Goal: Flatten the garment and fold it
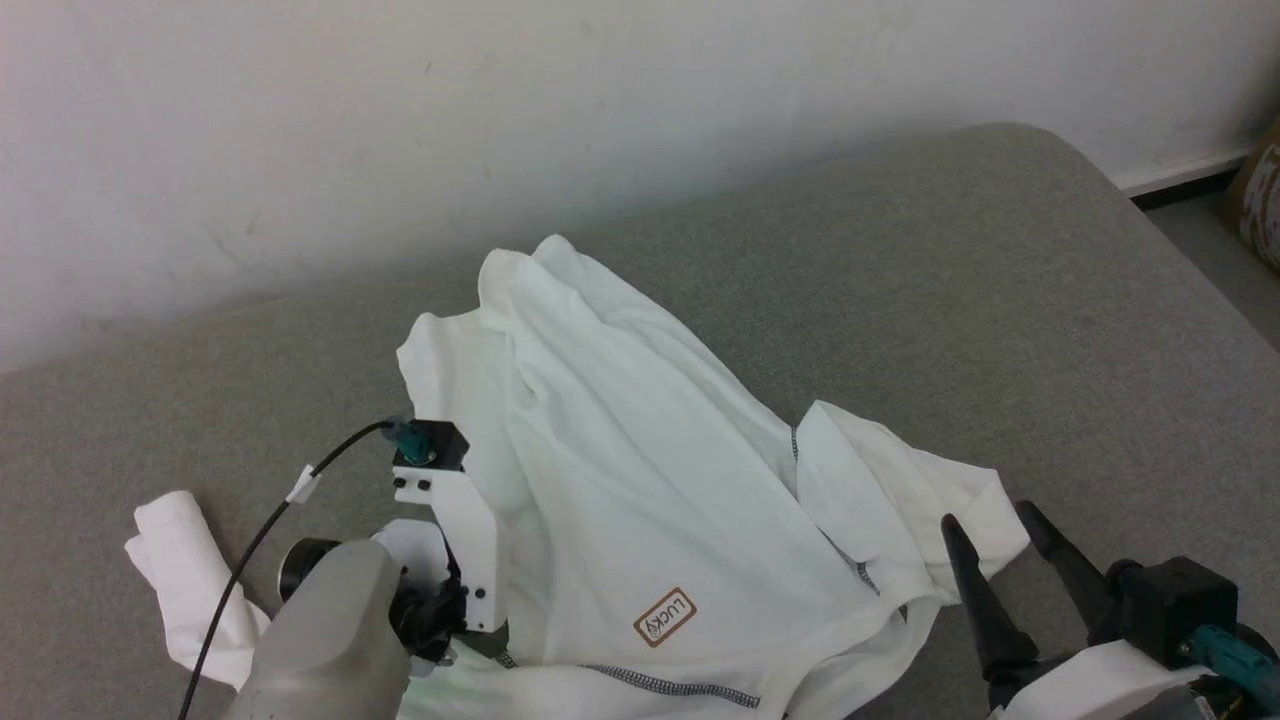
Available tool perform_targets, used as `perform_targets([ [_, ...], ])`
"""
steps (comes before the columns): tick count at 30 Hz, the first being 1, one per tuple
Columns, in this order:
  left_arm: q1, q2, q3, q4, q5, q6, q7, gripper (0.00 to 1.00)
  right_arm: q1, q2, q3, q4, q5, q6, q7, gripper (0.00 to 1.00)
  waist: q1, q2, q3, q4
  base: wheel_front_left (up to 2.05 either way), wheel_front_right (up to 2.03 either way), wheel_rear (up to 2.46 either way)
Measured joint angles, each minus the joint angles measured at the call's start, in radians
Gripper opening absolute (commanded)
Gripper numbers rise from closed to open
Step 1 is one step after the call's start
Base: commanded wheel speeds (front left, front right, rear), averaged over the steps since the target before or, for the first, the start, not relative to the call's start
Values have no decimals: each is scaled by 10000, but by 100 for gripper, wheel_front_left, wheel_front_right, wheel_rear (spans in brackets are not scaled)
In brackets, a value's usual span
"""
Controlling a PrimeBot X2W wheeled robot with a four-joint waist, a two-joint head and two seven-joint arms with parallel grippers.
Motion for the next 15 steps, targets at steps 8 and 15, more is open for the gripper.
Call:
perform_targets([
  [8,-442,918,245,-228,17,38,-1666,0,181,63,-219,15,188,0,-144,100,-1,0,-192,273,0,0,0],
  [15,-2800,2105,767,-756,439,543,-2786,0,-79,98,-94,19,272,0,-382,100,0,0,420,447,0,0,0],
])
